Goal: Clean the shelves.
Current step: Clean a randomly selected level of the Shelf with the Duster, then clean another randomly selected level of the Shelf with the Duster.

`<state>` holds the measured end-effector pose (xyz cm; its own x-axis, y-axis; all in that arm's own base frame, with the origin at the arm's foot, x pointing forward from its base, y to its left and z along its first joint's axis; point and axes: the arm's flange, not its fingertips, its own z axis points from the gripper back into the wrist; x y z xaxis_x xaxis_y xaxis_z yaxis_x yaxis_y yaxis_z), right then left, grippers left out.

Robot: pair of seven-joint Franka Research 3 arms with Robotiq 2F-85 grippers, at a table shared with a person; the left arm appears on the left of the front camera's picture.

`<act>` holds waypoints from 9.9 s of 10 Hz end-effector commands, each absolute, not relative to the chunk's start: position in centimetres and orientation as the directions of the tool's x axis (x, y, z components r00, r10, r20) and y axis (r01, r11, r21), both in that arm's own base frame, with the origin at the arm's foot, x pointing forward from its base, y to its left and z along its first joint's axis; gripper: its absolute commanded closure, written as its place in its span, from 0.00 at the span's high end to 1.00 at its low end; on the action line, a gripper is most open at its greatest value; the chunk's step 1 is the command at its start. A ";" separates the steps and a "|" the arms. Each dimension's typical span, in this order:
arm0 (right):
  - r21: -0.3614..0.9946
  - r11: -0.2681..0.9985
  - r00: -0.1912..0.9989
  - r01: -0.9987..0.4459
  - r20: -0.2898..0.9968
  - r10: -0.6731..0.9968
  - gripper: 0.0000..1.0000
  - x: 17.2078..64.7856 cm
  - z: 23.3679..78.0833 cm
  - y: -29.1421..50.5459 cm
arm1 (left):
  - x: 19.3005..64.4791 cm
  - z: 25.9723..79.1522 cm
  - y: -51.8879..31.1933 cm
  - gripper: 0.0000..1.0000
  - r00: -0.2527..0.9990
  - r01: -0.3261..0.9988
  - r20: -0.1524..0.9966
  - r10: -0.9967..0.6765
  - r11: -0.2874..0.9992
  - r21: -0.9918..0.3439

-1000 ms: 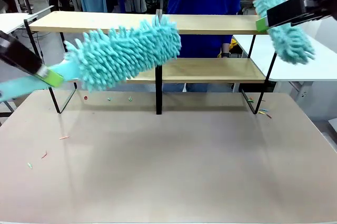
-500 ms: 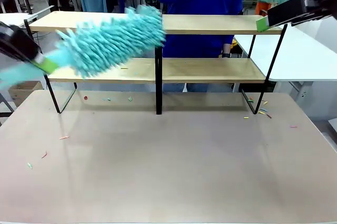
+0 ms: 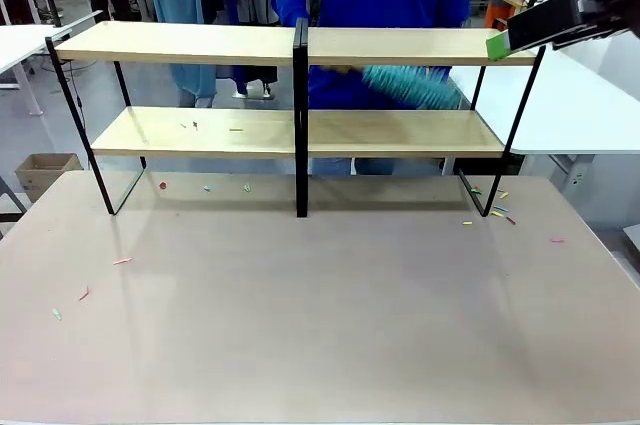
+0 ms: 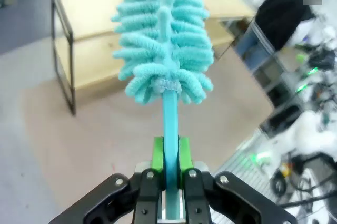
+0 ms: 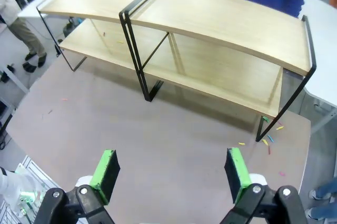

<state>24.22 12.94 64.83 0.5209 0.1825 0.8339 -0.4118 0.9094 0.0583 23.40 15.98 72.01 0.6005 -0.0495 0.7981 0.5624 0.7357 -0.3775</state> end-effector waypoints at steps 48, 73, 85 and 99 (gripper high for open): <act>0.063 0.914 0.523 -0.401 0.835 0.172 1.00 24.2 64.9 13.0 | 27.7 52.1 -9.5 0.13 0.765 0.549 0.564 -0.310 0.773 -0.320; 0.063 0.914 0.523 -0.401 0.835 0.172 1.00 24.2 64.9 13.0 | 36.1 48.9 -5.1 0.13 0.886 -0.215 0.413 0.211 0.976 -0.038; 0.063 0.914 0.523 -0.401 0.835 0.172 1.00 24.2 64.9 13.0 | 32.1 52.1 -3.9 0.13 0.904 0.279 0.419 -0.081 0.855 -0.436; 0.063 0.914 0.523 -0.401 0.835 0.172 1.00 24.2 64.9 13.0 | 17.9 66.8 33.0 0.13 0.515 0.726 0.799 0.310 0.338 -0.599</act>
<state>24.22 12.95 64.82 0.5211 0.1827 0.8337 -0.4121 0.9093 0.0584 19.25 35.79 66.09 0.5474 0.3906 0.7401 0.6219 0.4020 -0.6721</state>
